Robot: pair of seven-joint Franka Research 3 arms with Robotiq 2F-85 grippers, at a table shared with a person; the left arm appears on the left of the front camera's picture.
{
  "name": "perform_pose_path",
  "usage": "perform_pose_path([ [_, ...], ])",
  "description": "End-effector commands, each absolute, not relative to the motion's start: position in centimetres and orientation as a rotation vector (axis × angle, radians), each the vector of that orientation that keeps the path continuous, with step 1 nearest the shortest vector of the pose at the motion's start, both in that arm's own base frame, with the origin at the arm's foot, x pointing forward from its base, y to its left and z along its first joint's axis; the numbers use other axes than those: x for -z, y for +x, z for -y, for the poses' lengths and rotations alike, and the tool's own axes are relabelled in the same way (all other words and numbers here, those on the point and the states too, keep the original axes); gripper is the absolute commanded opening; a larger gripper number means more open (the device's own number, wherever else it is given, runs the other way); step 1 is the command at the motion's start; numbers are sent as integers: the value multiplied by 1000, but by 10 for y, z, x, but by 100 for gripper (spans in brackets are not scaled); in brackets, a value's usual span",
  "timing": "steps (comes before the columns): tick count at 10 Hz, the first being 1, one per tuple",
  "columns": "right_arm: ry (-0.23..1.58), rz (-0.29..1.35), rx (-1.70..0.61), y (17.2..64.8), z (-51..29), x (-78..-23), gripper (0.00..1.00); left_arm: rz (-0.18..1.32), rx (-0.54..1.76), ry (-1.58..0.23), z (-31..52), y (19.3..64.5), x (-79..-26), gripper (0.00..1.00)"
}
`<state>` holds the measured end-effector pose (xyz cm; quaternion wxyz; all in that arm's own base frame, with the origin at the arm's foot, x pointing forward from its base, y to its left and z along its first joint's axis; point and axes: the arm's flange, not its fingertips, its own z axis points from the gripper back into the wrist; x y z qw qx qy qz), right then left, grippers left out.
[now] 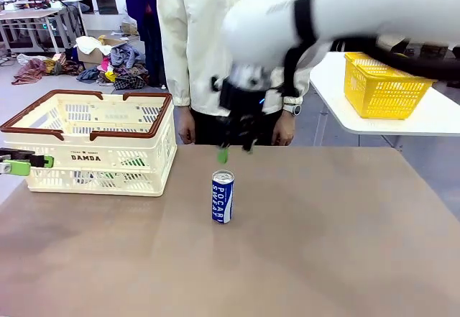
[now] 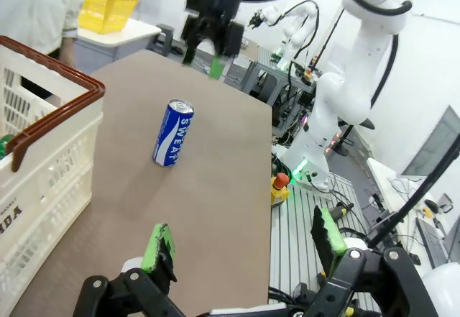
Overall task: Place the drinks into the Shopping basket.
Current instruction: Pick up one drink and place it into the Shopping basket.
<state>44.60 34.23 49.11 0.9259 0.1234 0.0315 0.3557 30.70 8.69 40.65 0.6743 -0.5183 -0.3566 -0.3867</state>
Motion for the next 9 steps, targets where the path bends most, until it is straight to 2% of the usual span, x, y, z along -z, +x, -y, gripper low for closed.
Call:
perform_pose_path([
  [1, 449, -88, -489, 428, -236, -544, 100, 804, 892, -1169, -89, 303, -406, 100],
  [3, 759, -171, -207, 400, -92, -549, 100, 804, 892, -1169, -89, 303, -406, 100],
  [5, 1030, -187, -12, 366, 40, -518, 100, 804, 892, -1169, -89, 303, -406, 100],
  [7, 1313, -63, 79, 324, 166, -470, 100, 804, 892, -1169, -89, 303, -406, 100],
  [9, 1466, 29, 134, 291, 230, -415, 100, 804, 892, -1169, -89, 303, -406, 100],
])
